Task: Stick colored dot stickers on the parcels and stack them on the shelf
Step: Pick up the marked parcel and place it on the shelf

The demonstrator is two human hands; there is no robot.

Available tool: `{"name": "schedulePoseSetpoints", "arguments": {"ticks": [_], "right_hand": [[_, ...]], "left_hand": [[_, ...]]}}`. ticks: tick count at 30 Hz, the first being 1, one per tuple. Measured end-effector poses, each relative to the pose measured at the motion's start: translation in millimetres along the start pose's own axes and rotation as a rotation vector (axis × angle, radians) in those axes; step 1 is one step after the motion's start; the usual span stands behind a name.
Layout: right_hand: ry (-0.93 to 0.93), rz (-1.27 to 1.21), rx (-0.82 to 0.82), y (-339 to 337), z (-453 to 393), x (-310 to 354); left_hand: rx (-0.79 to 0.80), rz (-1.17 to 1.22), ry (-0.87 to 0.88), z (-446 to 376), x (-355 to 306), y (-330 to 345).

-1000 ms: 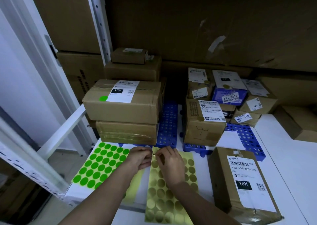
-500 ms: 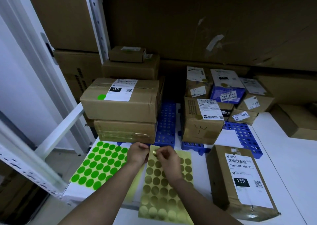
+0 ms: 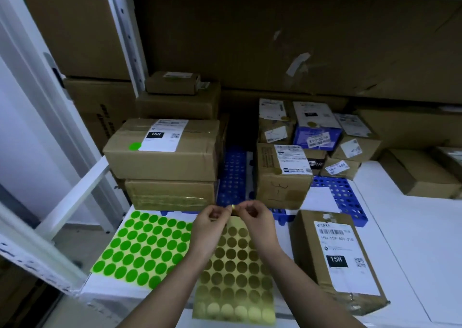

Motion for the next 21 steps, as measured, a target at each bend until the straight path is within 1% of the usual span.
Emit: {"name": "schedulePoseSetpoints", "arguments": {"ticks": [3,7,10,13,21], "right_hand": [[-0.059,0.000,-0.046,-28.3,6.2,17.6],[-0.115,0.023,-0.137,-74.4,16.3,31.9],[-0.084,0.037,-0.151,-109.5,23.9,29.6],[-0.055,0.054,-0.162,-142.3,32.5,25.1],[0.038,0.028,-0.098,-195.2,61.3,8.7]], "left_hand": [[0.042,0.058,0.059,12.6,-23.3,17.9],[0.103,0.047,0.140,27.0,-43.4,48.3],[0.180,0.021,0.172,42.2,-54.2,80.2],[0.253,0.009,0.162,59.2,-60.1,109.2],[0.358,-0.070,0.165,97.4,-59.1,151.2]]}}
Point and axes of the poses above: each hand's wrist, its own z-axis away from the middle knuckle, its own y-axis out of the palm, x = y × z, the point moved 8 cm from there along -z, towards the middle knuckle, and after that the axes turned 2 degrees about -x, right-handed, at the moved point
